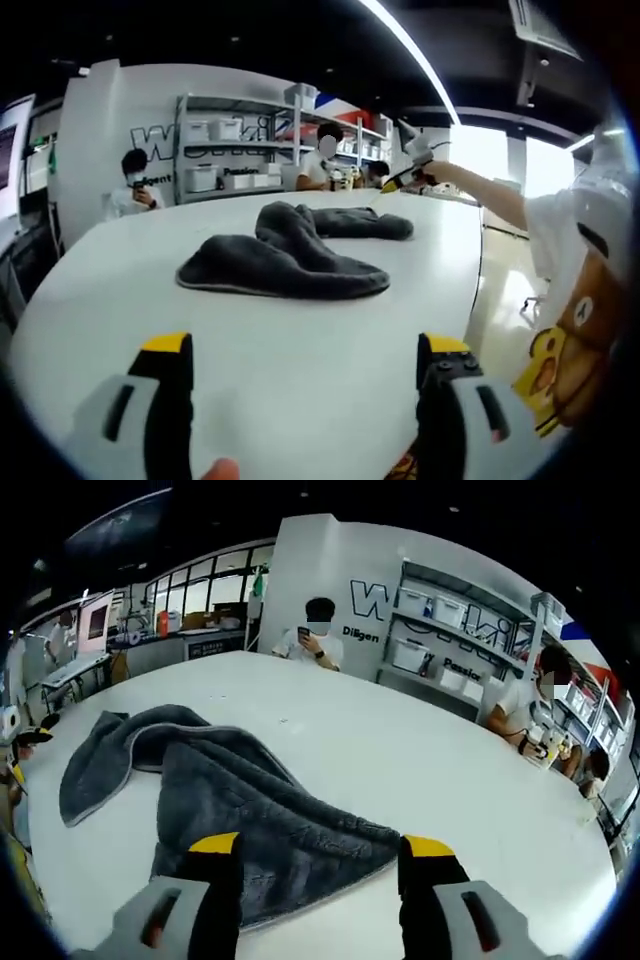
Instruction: Fold the towel on the table until its edges align and the towel forms a compact rectangular stack.
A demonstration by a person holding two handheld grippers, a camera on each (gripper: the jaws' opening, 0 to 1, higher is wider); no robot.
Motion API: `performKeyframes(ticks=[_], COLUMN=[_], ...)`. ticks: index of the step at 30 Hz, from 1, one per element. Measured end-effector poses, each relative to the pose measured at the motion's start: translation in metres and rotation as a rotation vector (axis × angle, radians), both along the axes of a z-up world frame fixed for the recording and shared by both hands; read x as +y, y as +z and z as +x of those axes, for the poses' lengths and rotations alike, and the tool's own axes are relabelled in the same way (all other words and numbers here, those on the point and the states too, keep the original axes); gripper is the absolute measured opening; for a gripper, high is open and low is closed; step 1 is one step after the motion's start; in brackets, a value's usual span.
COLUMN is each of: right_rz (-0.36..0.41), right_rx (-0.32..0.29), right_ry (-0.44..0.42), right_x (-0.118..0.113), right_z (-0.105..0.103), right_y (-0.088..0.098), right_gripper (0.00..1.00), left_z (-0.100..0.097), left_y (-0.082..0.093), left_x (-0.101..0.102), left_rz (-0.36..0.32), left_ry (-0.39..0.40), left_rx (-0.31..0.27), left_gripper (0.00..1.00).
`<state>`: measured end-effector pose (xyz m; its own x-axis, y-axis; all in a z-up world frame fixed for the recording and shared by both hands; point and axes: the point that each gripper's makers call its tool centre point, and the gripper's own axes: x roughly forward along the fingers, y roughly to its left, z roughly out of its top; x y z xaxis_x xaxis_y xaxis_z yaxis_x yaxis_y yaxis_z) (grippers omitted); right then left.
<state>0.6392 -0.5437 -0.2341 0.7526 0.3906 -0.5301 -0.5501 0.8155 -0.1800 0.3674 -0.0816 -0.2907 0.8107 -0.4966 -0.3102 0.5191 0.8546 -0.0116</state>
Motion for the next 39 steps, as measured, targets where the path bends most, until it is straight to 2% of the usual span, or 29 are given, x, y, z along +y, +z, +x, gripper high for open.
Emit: performKeyframes(ticks=[13,17,29,39], right_rz=[0.028,0.022,0.051,0.06], right_rx=[-0.01,-0.032,-0.017,-0.019], right_ry=[0.059,0.062,0.103,0.105], right_x=[0.019,0.022,0.032,0.028], right_z=[-0.048,-0.059,-0.09,-0.115], right_y=[0.0,0.002,-0.006,-0.015], right_gripper=[0.73,0.74,0.78,0.79], left_z=[0.001,0.001,-0.002,-0.001], left_y=[-0.001,-0.002,-0.003,-0.006], left_x=[-0.005,-0.006,-0.004,-0.005], left_rz=[-0.002,0.004,0.006,0.0], left_ry=[-0.019,-0.023,-0.022,-0.022], left_rx=[0.0,0.002,0.001,0.005], left_gripper=[0.98,0.98,0.98,0.98])
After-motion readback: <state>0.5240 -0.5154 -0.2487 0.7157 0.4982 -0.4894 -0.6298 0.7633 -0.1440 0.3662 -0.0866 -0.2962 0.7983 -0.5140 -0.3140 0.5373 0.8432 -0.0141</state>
